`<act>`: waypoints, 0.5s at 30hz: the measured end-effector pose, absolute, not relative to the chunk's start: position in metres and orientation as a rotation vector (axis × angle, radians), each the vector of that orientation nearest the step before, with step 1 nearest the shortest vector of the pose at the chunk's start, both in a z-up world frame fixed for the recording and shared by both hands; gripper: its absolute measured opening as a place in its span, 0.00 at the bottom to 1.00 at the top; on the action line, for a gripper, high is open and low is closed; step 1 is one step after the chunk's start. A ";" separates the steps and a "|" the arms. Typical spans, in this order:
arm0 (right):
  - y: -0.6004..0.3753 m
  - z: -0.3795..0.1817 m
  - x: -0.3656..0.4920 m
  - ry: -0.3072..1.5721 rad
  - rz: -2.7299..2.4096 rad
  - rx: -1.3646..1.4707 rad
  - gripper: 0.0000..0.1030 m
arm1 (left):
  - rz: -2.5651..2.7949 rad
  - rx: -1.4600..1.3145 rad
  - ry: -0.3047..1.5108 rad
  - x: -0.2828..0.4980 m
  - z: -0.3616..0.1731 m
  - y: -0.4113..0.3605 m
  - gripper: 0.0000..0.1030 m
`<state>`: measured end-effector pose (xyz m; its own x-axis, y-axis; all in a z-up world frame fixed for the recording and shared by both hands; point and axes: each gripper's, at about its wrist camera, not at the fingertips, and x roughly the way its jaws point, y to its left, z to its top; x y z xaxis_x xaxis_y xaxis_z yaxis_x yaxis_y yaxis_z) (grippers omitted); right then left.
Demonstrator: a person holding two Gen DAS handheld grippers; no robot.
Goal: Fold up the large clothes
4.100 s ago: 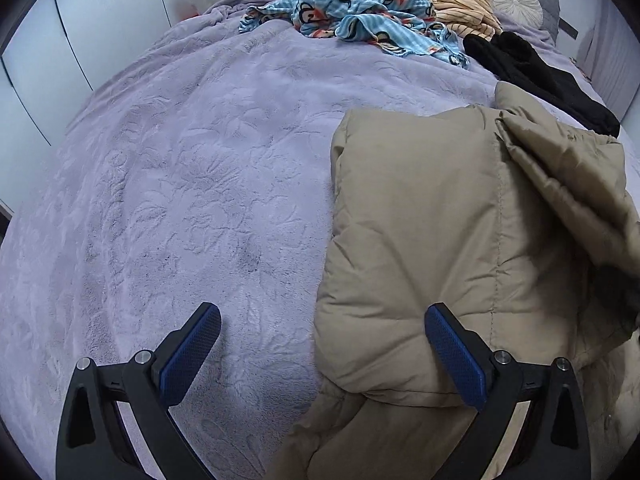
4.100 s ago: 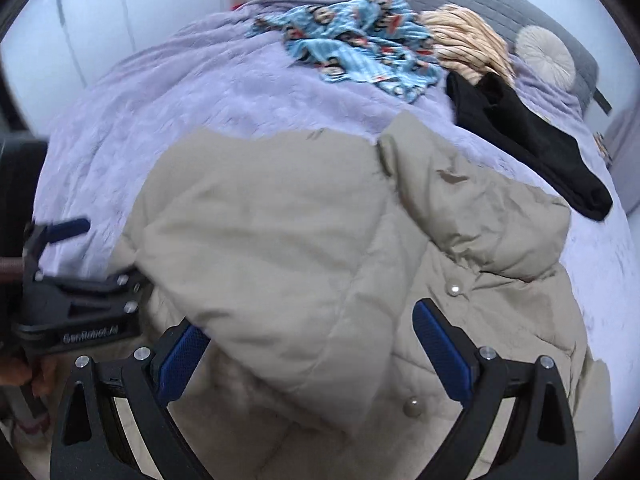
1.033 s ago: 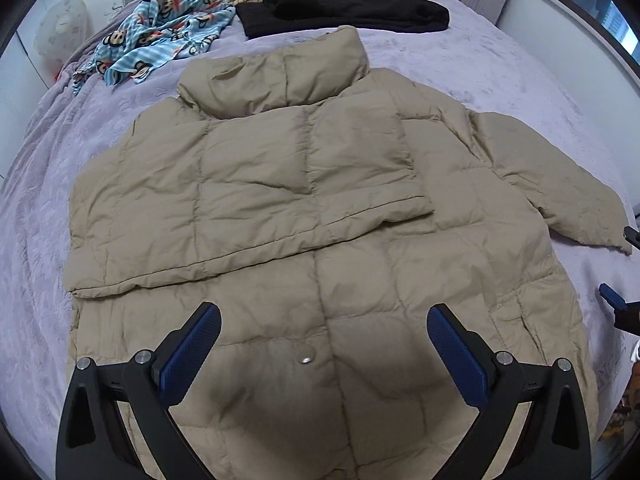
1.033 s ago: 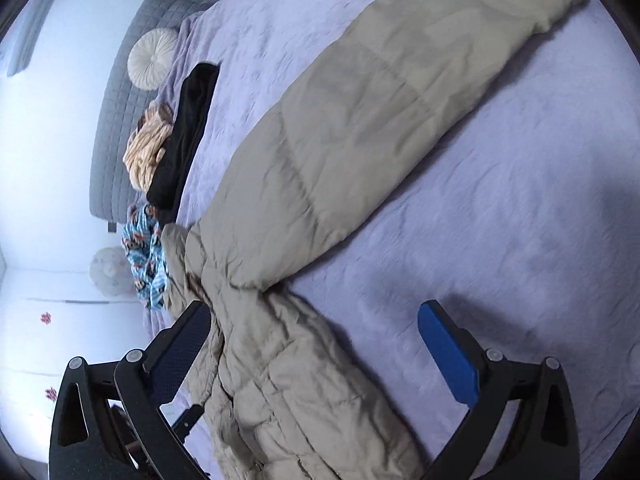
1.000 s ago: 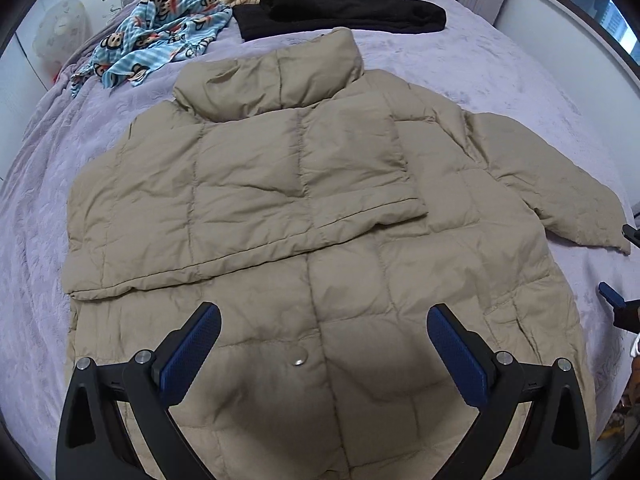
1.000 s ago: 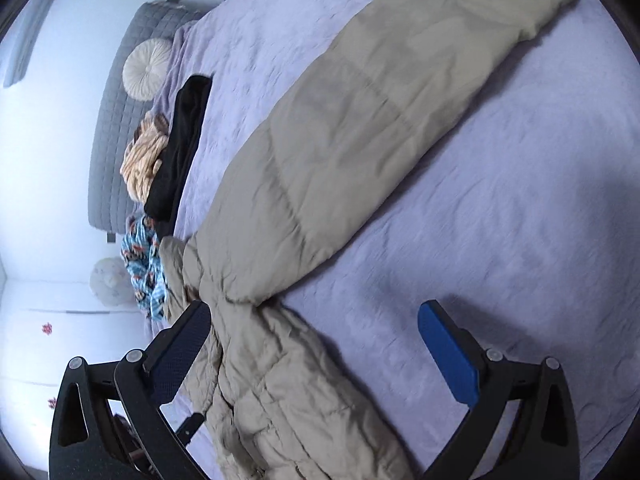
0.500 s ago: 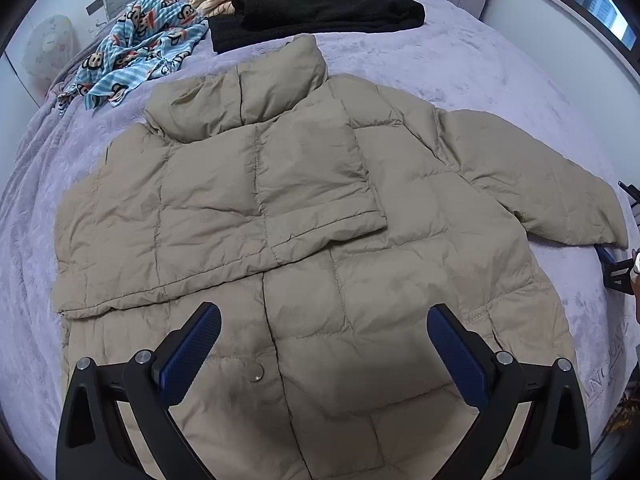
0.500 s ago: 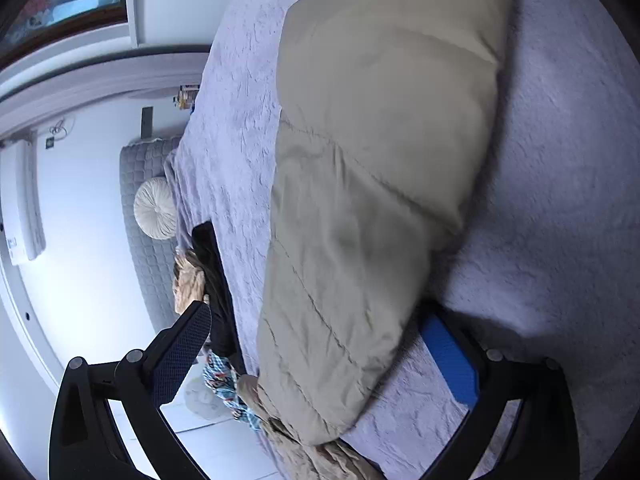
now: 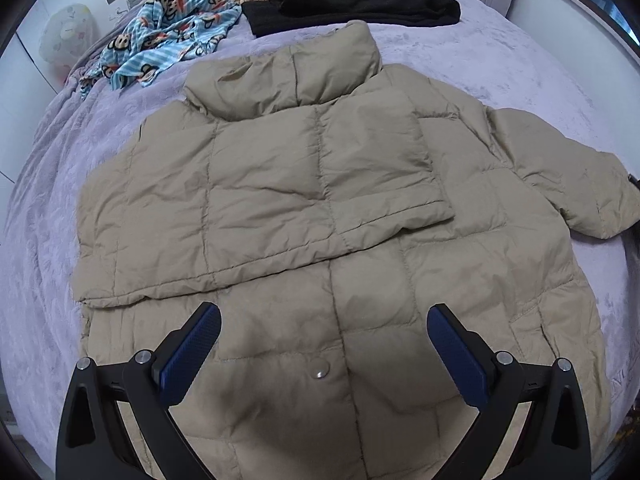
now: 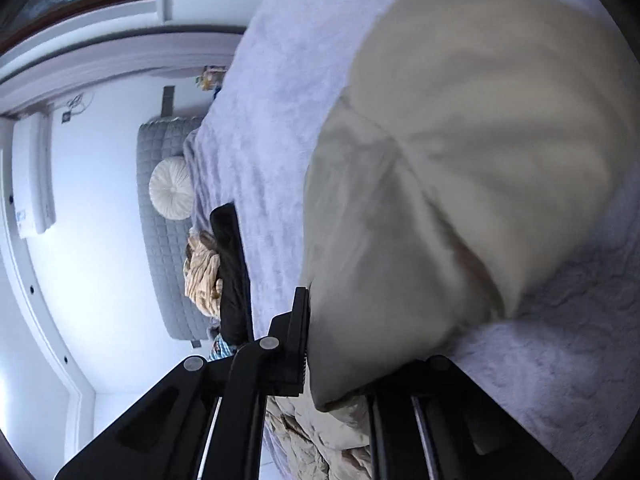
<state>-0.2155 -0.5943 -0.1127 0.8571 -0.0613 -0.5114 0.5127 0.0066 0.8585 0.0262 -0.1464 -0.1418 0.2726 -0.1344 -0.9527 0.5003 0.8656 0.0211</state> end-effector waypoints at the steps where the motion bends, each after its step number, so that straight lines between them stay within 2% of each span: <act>1: -0.589 -0.100 -0.203 0.391 -0.437 1.459 0.08 | -0.436 0.339 1.232 0.027 -0.143 -0.140 1.00; 8: -0.519 -0.033 -0.105 0.485 -0.203 1.206 0.08 | -0.349 0.269 1.170 0.042 -0.129 -0.095 1.00; 12: -0.436 -0.002 -0.028 0.596 -0.035 0.966 0.08 | -0.284 0.231 1.128 0.060 -0.120 -0.064 1.00; 15: -0.360 0.000 0.018 0.704 0.067 0.783 0.08 | -0.235 0.202 1.102 0.073 -0.115 -0.039 1.00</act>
